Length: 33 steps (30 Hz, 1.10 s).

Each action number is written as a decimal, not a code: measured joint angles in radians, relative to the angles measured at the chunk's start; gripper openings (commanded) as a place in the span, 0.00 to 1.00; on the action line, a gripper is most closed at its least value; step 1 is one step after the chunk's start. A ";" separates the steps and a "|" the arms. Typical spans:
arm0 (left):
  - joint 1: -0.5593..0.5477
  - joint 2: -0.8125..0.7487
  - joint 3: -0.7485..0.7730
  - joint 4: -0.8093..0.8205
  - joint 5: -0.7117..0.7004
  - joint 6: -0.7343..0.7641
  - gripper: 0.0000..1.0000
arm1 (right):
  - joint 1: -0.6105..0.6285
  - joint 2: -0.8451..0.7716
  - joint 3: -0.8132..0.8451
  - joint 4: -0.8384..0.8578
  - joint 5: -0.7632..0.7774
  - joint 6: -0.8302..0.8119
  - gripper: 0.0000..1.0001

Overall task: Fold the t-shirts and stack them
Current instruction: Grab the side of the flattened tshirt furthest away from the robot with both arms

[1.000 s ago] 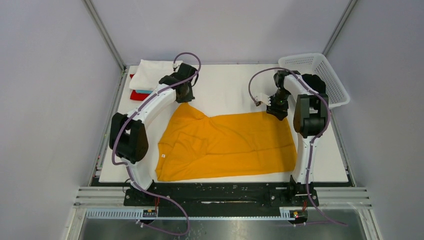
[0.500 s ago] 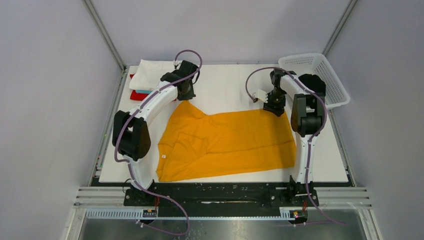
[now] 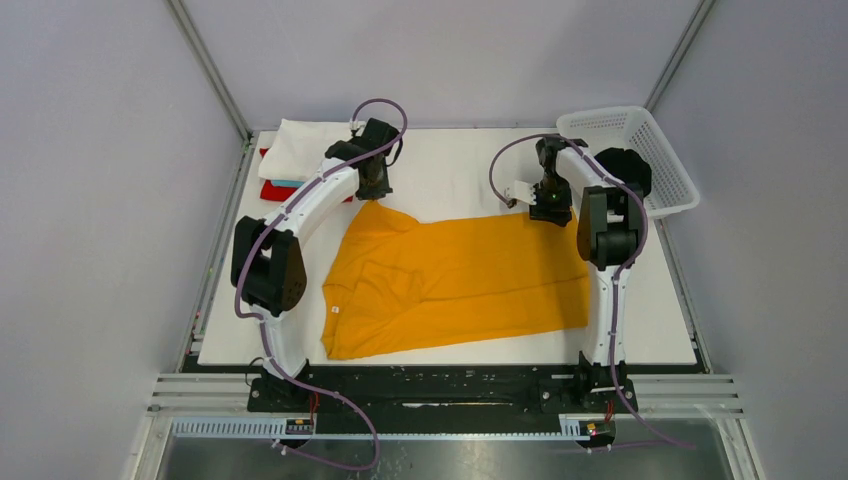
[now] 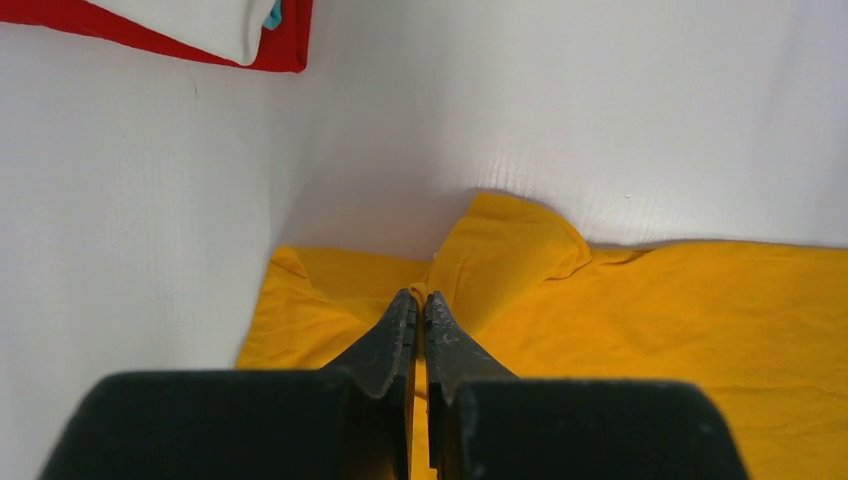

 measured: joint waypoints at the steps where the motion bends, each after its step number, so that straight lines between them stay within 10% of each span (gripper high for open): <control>1: 0.000 0.000 0.002 -0.005 -0.006 0.000 0.00 | 0.000 0.010 0.016 -0.018 -0.004 -0.018 0.57; 8: 0.000 0.003 0.030 -0.030 -0.015 0.005 0.00 | -0.006 0.039 0.081 -0.090 -0.064 -0.098 0.06; 18: 0.000 0.019 0.066 -0.036 -0.014 0.007 0.00 | -0.008 0.024 0.051 -0.068 -0.085 -0.103 0.00; 33: -0.060 -0.074 -0.154 0.018 0.047 0.034 0.00 | 0.030 -0.285 -0.435 0.338 -0.056 -0.066 0.00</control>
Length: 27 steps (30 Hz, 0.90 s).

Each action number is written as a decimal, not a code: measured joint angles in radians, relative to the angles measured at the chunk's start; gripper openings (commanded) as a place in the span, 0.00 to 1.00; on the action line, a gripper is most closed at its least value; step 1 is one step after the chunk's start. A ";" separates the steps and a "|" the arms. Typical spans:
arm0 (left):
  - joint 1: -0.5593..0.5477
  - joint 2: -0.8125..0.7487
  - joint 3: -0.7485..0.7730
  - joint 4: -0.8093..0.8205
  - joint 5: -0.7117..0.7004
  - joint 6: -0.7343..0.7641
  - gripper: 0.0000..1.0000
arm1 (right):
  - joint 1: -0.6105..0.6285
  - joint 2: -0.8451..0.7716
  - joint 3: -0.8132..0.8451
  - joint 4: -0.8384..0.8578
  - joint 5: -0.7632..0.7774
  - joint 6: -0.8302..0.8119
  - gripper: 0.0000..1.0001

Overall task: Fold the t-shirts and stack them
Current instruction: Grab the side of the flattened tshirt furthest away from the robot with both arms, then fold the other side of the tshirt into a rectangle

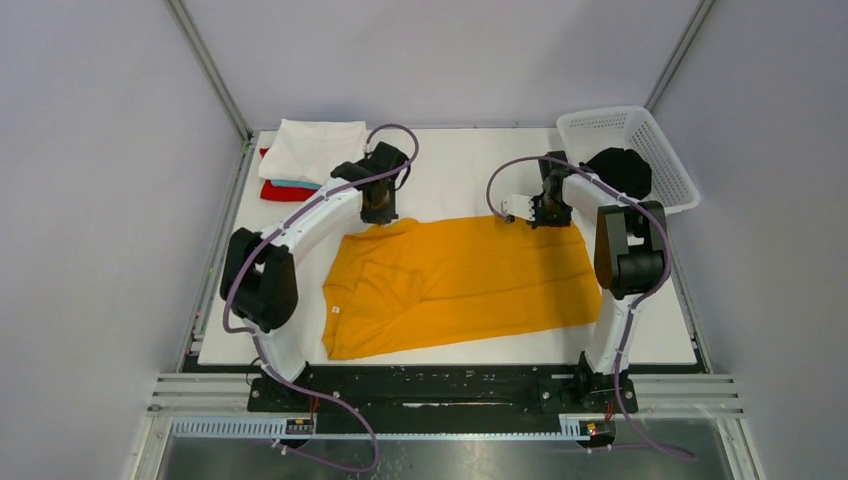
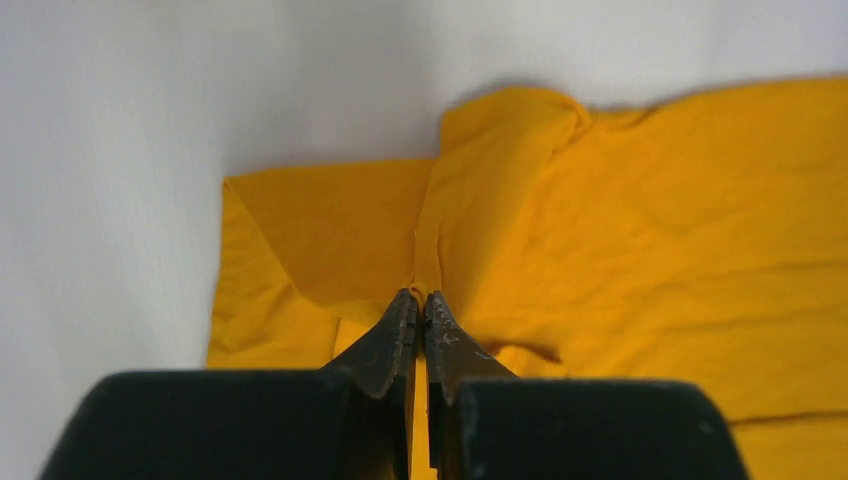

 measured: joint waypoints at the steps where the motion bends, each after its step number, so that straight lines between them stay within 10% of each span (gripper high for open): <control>1: -0.011 -0.026 -0.030 0.002 0.002 0.000 0.00 | 0.005 -0.022 -0.021 0.013 -0.003 0.000 0.00; 27: -0.159 -0.537 -0.518 -0.117 0.071 -0.179 0.00 | 0.032 -0.536 -0.512 0.085 -0.001 -0.111 0.03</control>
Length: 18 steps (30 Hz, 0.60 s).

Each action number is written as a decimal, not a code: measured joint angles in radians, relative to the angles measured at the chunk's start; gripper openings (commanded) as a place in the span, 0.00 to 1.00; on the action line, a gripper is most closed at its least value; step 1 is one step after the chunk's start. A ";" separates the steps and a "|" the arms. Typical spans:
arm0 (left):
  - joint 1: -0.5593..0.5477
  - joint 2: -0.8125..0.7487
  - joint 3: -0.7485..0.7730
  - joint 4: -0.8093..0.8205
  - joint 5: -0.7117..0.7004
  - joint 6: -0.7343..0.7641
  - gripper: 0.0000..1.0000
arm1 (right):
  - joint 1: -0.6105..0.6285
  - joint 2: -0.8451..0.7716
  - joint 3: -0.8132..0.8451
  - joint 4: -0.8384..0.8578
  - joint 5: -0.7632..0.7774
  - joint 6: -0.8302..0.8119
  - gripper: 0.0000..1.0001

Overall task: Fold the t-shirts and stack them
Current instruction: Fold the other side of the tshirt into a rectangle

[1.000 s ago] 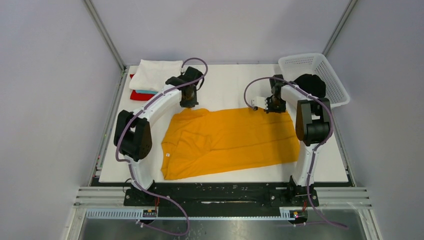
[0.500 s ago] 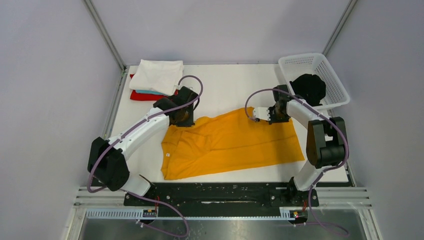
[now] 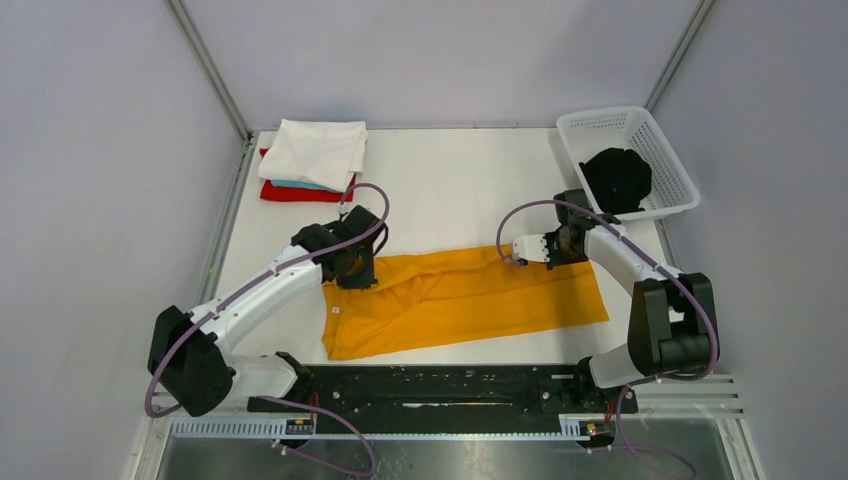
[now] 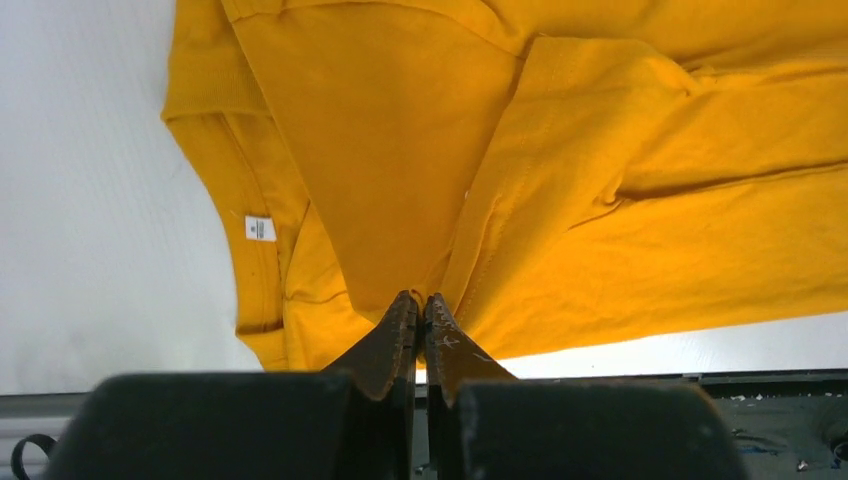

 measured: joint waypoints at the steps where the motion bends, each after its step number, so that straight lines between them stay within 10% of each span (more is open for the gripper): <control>1: -0.005 -0.014 -0.012 -0.006 0.001 -0.010 0.00 | 0.000 -0.011 -0.010 0.000 0.004 -0.005 0.04; 10: -0.033 -0.069 -0.104 -0.033 0.015 -0.080 0.00 | -0.008 -0.028 -0.049 -0.003 0.031 -0.034 0.24; 14: -0.043 -0.083 -0.140 -0.041 0.029 -0.110 0.26 | -0.009 -0.028 -0.049 -0.030 0.032 -0.038 0.51; 16: -0.058 -0.089 -0.155 -0.045 0.034 -0.130 0.42 | -0.010 -0.029 -0.047 -0.062 0.034 -0.033 0.96; 18: -0.067 -0.101 -0.170 -0.055 0.039 -0.147 0.64 | -0.011 -0.034 -0.043 -0.093 0.048 -0.027 0.99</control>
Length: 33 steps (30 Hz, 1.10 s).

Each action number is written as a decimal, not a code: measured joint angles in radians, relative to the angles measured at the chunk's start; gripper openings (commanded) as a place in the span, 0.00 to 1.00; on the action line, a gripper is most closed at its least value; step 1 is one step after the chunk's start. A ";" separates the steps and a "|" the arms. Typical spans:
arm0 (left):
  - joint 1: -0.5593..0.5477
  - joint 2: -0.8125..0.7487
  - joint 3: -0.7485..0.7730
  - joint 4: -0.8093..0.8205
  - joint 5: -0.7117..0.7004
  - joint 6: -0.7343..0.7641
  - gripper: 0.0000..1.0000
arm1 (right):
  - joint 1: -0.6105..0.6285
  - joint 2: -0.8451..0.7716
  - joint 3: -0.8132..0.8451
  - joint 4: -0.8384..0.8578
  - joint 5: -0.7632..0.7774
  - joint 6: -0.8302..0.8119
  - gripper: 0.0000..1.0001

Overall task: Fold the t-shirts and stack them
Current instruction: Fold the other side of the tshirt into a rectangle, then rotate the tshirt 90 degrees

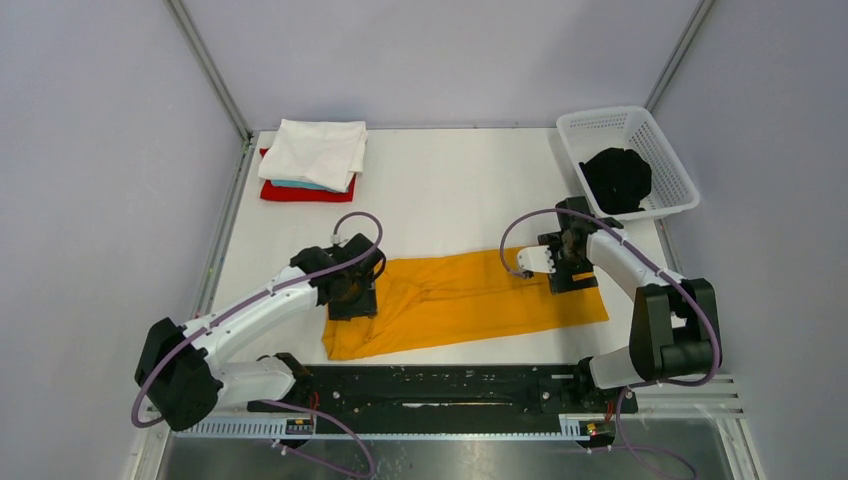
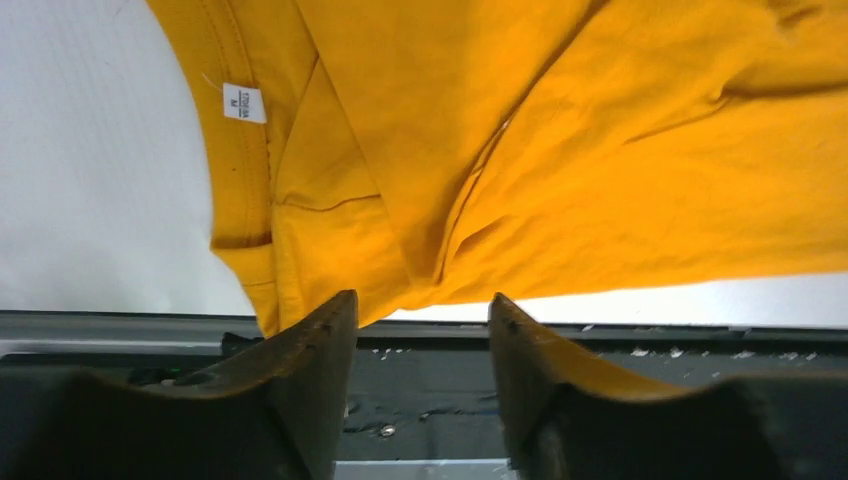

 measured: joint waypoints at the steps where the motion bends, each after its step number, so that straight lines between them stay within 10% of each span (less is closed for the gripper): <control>1: -0.005 -0.011 -0.008 -0.008 0.003 -0.015 0.74 | -0.001 -0.009 0.000 -0.013 0.007 -0.001 0.99; 3: -0.012 -0.033 -0.015 -0.018 0.009 -0.024 0.97 | -0.003 -0.033 0.002 -0.033 0.012 0.000 0.99; 12: -0.028 -0.137 -0.008 0.068 0.005 -0.042 0.99 | -0.007 -0.238 0.131 0.049 -0.200 0.155 0.99; 19: -0.028 -0.019 -0.047 0.377 0.020 -0.096 0.99 | -0.007 -0.233 0.285 0.640 -0.219 1.053 0.99; 25: -0.010 0.175 -0.127 0.573 0.083 -0.177 0.99 | -0.009 -0.167 0.364 0.581 -0.123 1.714 1.00; 33: 0.107 0.313 -0.144 0.881 0.190 -0.247 0.99 | -0.010 -0.021 0.014 0.458 -0.172 2.084 1.00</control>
